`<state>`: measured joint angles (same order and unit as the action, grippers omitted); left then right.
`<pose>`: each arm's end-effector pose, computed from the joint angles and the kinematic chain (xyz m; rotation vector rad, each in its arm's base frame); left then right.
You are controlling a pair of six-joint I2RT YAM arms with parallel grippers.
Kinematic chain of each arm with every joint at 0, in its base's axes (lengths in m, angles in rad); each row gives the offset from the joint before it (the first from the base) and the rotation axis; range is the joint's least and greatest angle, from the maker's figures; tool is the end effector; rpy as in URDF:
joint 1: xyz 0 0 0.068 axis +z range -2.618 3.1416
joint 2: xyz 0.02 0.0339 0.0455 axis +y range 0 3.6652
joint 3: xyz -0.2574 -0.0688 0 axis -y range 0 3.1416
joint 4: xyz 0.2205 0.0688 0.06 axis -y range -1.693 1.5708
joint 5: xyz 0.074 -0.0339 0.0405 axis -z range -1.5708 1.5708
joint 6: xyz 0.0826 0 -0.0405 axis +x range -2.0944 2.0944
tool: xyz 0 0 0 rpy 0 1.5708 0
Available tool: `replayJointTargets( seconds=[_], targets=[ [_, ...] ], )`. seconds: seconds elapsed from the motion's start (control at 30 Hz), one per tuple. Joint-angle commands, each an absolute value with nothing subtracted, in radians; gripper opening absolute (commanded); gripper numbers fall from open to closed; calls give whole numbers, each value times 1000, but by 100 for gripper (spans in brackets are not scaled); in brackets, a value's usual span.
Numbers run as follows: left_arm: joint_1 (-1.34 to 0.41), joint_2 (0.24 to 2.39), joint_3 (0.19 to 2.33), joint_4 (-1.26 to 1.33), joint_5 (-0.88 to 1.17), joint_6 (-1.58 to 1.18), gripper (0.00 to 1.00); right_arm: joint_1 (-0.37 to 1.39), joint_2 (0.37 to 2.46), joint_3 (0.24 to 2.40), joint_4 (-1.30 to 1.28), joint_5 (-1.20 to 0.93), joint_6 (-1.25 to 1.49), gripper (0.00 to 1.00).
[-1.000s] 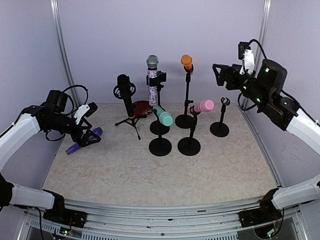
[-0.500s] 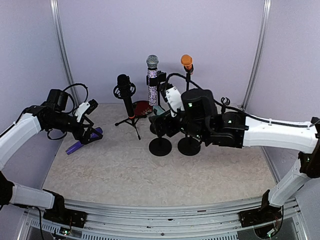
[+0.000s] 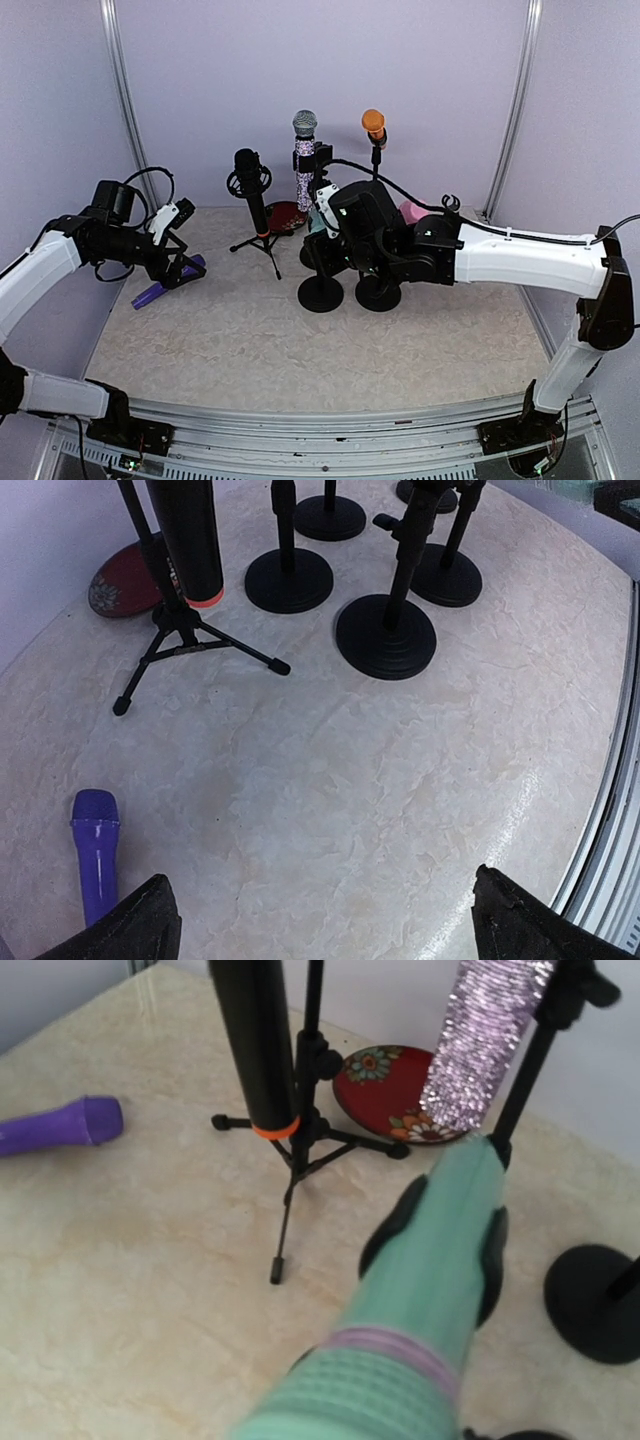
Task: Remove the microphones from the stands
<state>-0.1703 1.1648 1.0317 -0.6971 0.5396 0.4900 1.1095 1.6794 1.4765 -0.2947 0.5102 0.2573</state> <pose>0.2319 -0.0829 0.2733 0.9750 2.0868 -0.4837 0.2161 0.3441 0.3140 -0.5424 1.9430 0.3456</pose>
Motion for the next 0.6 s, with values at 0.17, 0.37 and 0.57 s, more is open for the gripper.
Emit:
replayJointTargets(
  seconds=[0.17, 0.37, 0.57],
  targets=[
    [-176, 1153, 1037, -642, 561, 465, 99, 1103, 1717, 1547, -352, 523, 279, 39],
    [-181, 1157, 1022, -574, 562, 419, 99, 1103, 1710, 1563, -345, 479, 286, 16],
    [-229, 1194, 1015, -519, 581, 371, 99, 1134, 1666, 1550, -214, 377, 299, 0]
  ],
)
